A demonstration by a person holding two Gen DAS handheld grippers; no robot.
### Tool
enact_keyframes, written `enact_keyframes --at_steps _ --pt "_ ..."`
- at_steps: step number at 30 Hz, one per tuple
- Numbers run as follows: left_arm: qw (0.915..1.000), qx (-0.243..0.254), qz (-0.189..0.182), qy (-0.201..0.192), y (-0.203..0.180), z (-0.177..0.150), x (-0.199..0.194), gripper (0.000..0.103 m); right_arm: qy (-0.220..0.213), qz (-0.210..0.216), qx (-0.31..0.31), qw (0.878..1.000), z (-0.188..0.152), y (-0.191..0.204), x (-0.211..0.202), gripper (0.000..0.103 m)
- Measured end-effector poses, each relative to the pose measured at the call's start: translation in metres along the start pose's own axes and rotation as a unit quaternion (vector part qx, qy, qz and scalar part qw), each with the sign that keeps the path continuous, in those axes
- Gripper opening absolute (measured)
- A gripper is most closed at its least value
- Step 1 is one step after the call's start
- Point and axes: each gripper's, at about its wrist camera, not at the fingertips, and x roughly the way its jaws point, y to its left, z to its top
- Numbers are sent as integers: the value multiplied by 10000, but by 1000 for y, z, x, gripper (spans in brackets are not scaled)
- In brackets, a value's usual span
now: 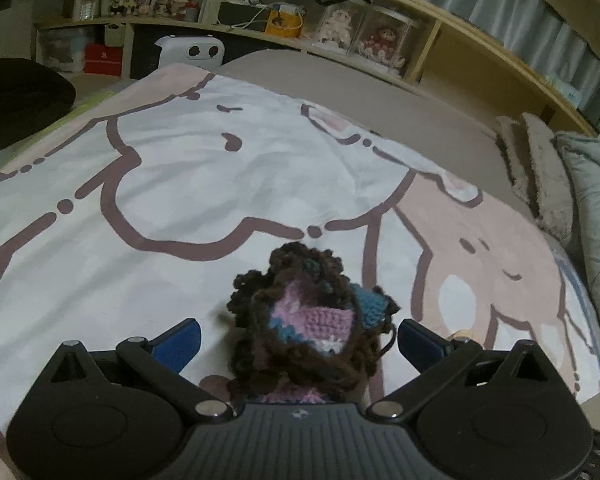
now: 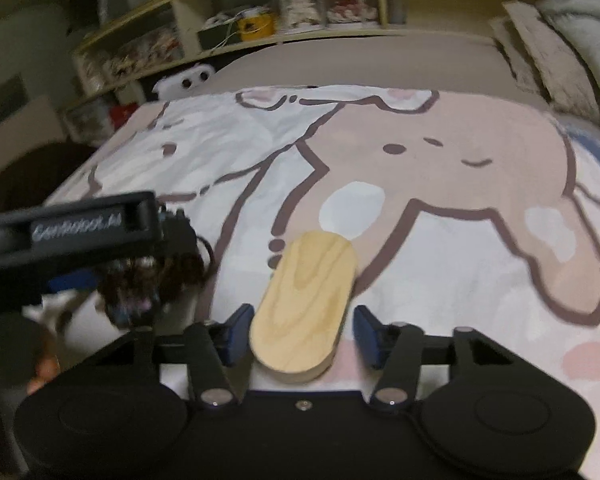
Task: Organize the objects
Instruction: 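Grasp the brown-blue crocheted flower with the left tool while the right tool grasps the wooden oval block, then carry the crocheted flower and wooden block over the white tray with both tools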
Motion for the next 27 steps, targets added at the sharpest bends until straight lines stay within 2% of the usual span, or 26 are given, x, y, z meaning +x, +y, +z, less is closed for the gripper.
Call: enact_keyframes --at_steps 1,4,11,14,19,21,27 --pt "10000 24 20 24 0 0 0 102 42 -84 -110 9999 -1 -1 -3 45" --pt "10000 62 54 26 1 -1 0 97 115 -307 -353 9988 -6 -5 -10 45" --pt "9991 371 202 23 -3 -6 1 81 104 -97 -102 9998 -1 -14 -2 49" --pt "9992 377 124 28 -3 -6 1 71 202 -76 -52 9998 7 -14 8 51" --pt "9995 291 61 -41 -1 -8 2 60 217 -88 96 9997 11 -17 15 46" --pt "9995 304 -5 -37 -2 -8 2 50 169 -65 86 9998 10 -17 15 46" --pt "9992 394 -58 100 -8 -10 -4 41 160 -89 72 9998 2 -18 5 45"
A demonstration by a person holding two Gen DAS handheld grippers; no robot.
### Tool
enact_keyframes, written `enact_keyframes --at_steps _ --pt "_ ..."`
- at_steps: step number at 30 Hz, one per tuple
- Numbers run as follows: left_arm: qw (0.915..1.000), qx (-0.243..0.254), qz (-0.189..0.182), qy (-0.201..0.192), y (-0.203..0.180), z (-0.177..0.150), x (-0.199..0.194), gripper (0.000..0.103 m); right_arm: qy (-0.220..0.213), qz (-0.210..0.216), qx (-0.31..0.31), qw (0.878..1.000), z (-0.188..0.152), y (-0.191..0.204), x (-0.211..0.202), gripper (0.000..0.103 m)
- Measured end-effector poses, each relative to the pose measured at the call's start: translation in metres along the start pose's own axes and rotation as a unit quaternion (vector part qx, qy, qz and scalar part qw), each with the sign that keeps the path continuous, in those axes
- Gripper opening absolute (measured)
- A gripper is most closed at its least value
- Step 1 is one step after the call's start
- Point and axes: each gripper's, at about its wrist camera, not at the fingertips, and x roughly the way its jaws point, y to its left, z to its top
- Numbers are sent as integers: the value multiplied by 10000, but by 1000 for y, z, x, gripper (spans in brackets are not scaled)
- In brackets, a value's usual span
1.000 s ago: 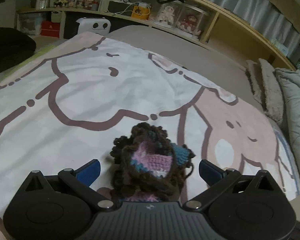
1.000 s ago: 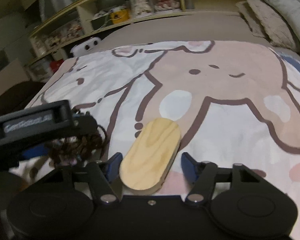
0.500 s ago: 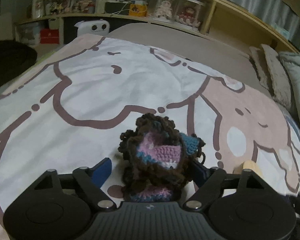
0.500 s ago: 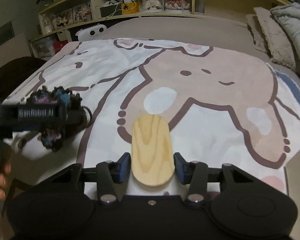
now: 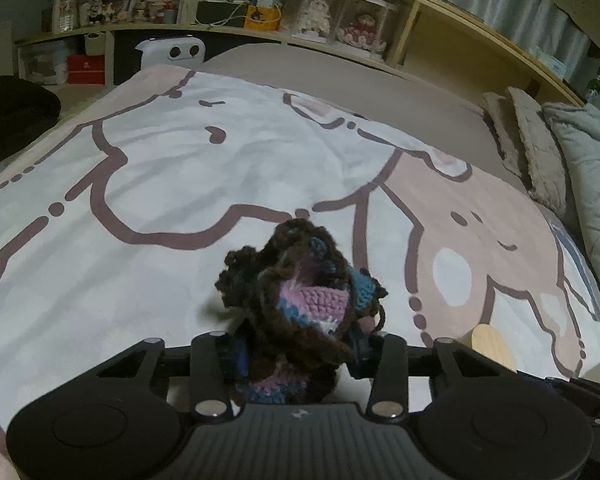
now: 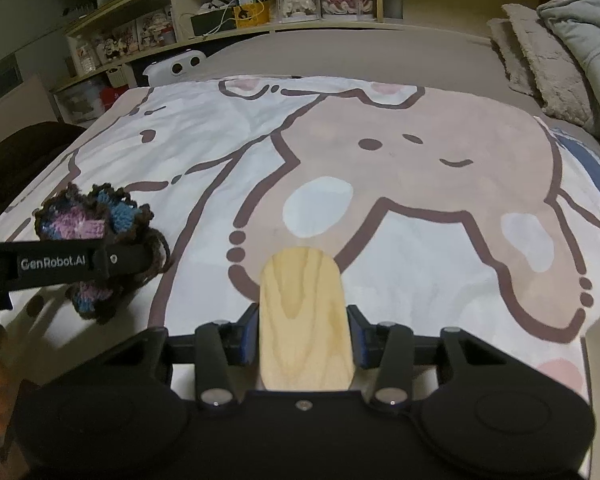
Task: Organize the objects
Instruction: 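Carry the crocheted flower and wooden block over the white tray with both tools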
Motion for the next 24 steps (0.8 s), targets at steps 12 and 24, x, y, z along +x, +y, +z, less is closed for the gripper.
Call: enact_keyframes --at_steps 12,24 --pt "9996 35 -160 211 -14 -9 -31 34 -114 -53 234 9996 -6 -18 -44 45" --pt "9981 401 -462 -72 -44 0 -88 34 -389 -218 328 9985 3 -36 -107 45"
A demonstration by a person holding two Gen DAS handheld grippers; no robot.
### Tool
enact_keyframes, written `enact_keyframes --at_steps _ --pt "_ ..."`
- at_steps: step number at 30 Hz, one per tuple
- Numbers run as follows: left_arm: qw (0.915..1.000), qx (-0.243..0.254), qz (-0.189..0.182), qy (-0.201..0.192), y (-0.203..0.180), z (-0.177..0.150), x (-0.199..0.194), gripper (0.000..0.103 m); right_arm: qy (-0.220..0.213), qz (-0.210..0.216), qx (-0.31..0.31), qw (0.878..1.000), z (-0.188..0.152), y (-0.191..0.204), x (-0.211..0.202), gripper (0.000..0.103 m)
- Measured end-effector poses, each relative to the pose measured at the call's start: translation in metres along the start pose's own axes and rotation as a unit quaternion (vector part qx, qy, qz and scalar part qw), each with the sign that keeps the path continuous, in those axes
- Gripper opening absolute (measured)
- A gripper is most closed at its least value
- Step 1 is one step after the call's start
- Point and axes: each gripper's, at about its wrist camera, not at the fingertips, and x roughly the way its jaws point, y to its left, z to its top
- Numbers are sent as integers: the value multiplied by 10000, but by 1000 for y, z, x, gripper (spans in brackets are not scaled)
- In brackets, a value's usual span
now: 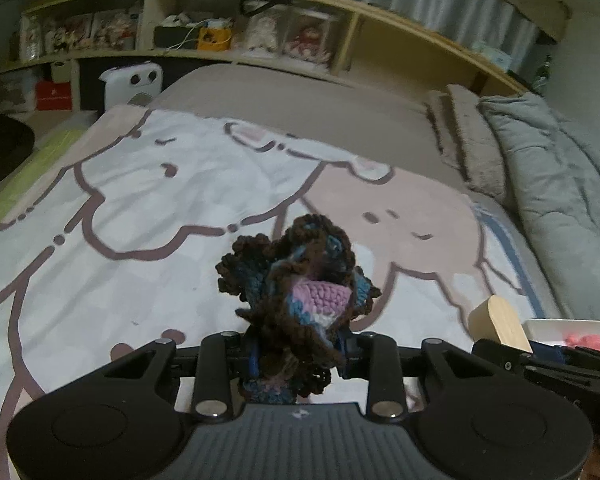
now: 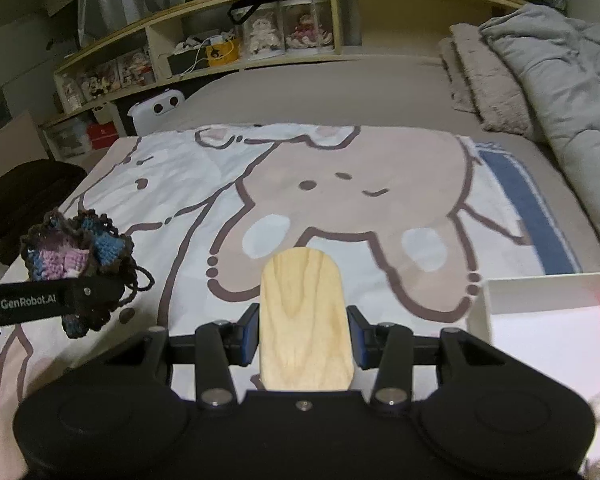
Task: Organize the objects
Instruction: 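Carry the crocheted flower and wooden block over the white tray with both tools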
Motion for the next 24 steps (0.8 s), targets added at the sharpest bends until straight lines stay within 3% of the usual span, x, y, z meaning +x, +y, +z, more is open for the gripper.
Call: enact_keyframes --at_steps 13,24 --pt "9974 444 -492 -277 -44 4 -44 34 -488 -113 -98 9987 11 -18 -74 45" --pt "9894 830 -1081 -505 -82 0 -62 34 -803 -383 -33 9960 8 -58 -116 45"
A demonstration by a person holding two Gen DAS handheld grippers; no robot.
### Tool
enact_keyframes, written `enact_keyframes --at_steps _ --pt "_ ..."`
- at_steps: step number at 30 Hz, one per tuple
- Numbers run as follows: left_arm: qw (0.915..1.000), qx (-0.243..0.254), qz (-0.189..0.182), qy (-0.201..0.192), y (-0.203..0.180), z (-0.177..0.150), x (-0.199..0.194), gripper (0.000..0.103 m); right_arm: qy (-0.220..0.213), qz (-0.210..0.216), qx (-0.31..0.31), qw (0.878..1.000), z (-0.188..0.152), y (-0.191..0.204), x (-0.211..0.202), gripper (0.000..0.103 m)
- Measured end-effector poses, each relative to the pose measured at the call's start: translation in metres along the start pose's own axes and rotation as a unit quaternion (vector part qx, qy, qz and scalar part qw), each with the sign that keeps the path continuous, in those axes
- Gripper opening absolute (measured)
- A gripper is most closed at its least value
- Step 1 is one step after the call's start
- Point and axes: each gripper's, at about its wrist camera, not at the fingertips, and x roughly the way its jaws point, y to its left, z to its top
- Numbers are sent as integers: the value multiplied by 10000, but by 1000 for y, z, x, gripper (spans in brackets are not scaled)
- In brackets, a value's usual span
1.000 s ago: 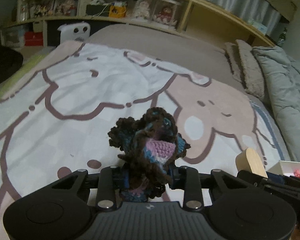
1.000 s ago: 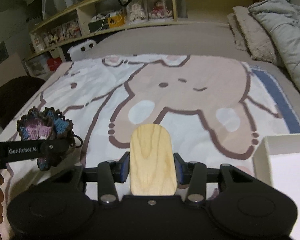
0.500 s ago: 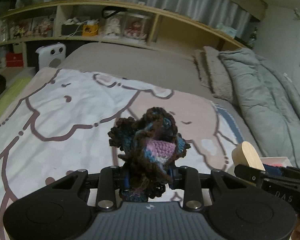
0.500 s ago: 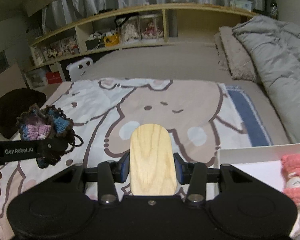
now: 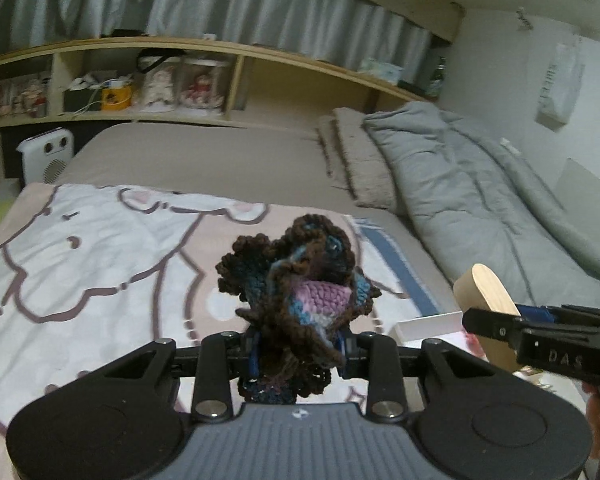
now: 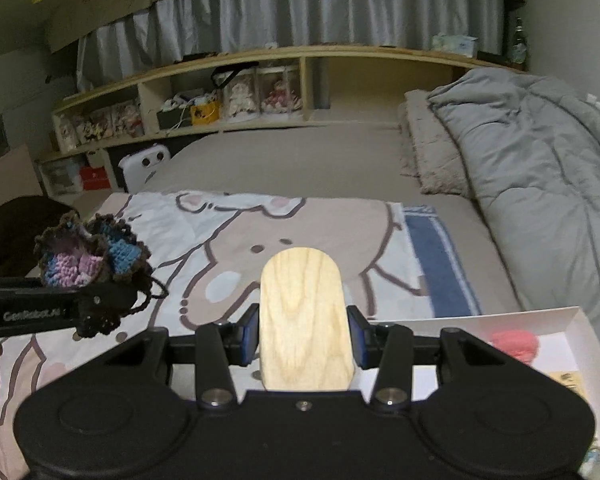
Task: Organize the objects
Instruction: 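Carry the crocheted flower and wooden block over the white tray with both tools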
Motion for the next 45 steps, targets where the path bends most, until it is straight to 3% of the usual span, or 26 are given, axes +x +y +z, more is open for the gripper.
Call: enact_keyframes --at_steps 7,15,19,25,34,38,42,45 --pt "9997 163 -145 -62 -24 1 8 34 -236 -270 362 9987 -1 -48 -7 45" --pt "9991 230 -354 -58 -67 9 32 34 -285 -243 889 9953 -10 -91 8 45" --pt "9986 129 -506 -16 -88 6 46 34 -135 -77 1273 9917 -21 -111 26 45" --pt "9974 -33 -702 143 -112 -7 69 34 434 195 1834 9819 -45 -134 66 45" --pt "9956 -99 -831 412 -134 -24 104 34 855 126 1953 9769 -67 -151 99 45" --pt "9938 -184 -954 540 -140 -30 116 34 1103 -1 1995 9737 -78 -163 110 45" --pt "9932 -118 -939 684 -146 -38 130 34 1098 -567 1716 9774 -76 -166 109 45" --pt "9920 -86 -957 820 -147 -43 141 34 1109 -678 1762 9757 -76 -176 106 45"
